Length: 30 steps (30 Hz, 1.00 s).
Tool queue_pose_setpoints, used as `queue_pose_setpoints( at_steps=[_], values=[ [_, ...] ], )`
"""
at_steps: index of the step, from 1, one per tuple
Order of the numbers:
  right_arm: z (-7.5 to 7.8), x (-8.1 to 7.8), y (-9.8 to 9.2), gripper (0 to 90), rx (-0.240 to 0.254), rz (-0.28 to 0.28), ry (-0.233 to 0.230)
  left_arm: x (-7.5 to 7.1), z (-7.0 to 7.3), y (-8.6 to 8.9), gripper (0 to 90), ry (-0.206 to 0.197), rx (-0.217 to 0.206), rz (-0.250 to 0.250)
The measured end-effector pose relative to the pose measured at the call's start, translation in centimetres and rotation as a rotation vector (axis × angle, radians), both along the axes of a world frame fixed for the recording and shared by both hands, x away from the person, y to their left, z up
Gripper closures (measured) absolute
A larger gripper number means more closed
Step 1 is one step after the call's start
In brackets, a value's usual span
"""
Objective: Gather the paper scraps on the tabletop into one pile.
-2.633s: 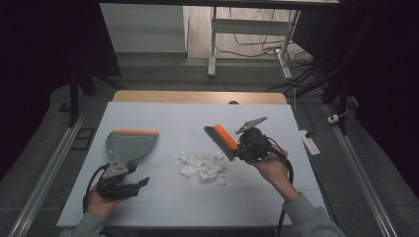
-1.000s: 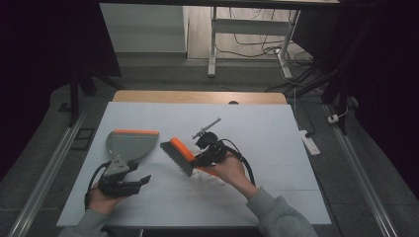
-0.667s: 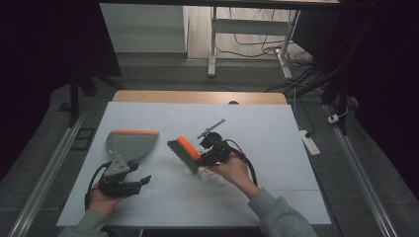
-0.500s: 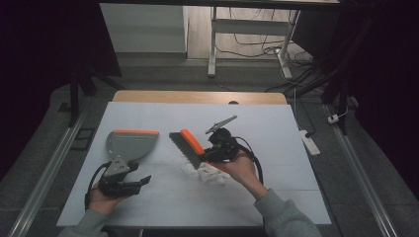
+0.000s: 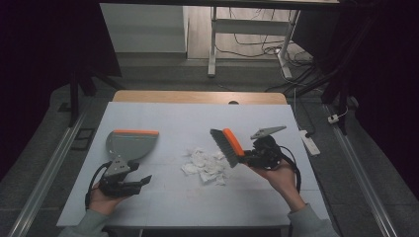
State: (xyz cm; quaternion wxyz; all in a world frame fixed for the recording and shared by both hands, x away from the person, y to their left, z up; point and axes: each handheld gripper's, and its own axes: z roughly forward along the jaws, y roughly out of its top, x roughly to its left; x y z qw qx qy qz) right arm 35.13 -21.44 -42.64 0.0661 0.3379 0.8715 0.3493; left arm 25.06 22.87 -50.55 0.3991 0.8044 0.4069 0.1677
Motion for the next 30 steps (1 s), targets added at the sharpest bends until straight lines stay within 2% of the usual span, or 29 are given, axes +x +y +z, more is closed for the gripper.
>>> queue_pose_setpoints(
  at_steps=[3,8,15,23,30],
  values=[
    [-0.7,-0.3,-1.9,70.9,-0.021,-0.034,-0.010,0.2,0.1,0.0,34.6,0.002,-0.006,0.003],
    [-1.3,-1.5,-5.0,70.9,-0.008,-0.087,-0.032,0.4,0.4,0.0,34.5,0.004,-0.016,0.003],
    [-2.1,-3.5,-8.0,70.9,0.006,-0.111,-0.073,0.8,0.8,0.0,34.2,0.007,-0.044,0.009],
    [-3.1,-3.7,-9.5,70.9,0.021,-0.126,-0.083,0.9,0.9,0.0,34.1,0.006,-0.044,0.009],
    [-3.3,-3.8,-9.7,70.9,0.030,-0.128,-0.088,0.8,0.9,-0.2,34.0,0.007,-0.035,0.004]
  ],
)
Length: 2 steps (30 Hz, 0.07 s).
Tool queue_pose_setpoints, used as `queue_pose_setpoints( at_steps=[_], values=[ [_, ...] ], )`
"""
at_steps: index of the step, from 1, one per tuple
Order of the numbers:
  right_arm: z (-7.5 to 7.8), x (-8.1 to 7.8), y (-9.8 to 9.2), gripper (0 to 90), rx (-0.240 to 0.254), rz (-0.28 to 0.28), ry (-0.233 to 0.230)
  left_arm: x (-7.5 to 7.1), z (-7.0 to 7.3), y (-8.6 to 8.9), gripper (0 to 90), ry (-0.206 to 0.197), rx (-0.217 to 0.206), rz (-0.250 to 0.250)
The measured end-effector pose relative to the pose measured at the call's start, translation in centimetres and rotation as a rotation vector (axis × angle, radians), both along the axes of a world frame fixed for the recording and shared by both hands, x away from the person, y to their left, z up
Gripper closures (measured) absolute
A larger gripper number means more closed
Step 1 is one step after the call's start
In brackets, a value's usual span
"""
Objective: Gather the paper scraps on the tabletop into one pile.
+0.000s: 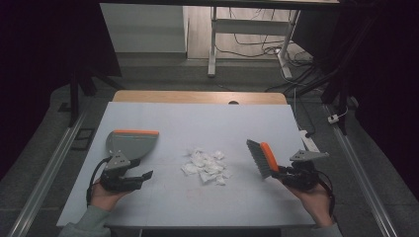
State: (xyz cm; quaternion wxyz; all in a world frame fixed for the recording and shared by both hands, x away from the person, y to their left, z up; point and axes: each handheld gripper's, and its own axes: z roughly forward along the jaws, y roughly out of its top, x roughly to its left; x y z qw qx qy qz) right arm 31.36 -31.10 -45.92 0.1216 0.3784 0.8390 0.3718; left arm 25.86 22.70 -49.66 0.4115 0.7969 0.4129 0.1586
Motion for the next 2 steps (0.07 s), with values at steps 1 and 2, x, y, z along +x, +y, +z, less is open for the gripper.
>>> queue_pose_setpoints(
  at_steps=[1,2],
  values=[
    [-0.01,-0.03,-0.03,70.9,0.001,-0.002,-0.003,-0.04,0.00,-0.03,33.9,-0.001,0.003,-0.002],
    [-0.01,-0.08,-0.06,70.9,0.004,-0.003,-0.006,-0.08,-0.01,-0.08,33.9,-0.001,0.004,-0.003]
  ],
)
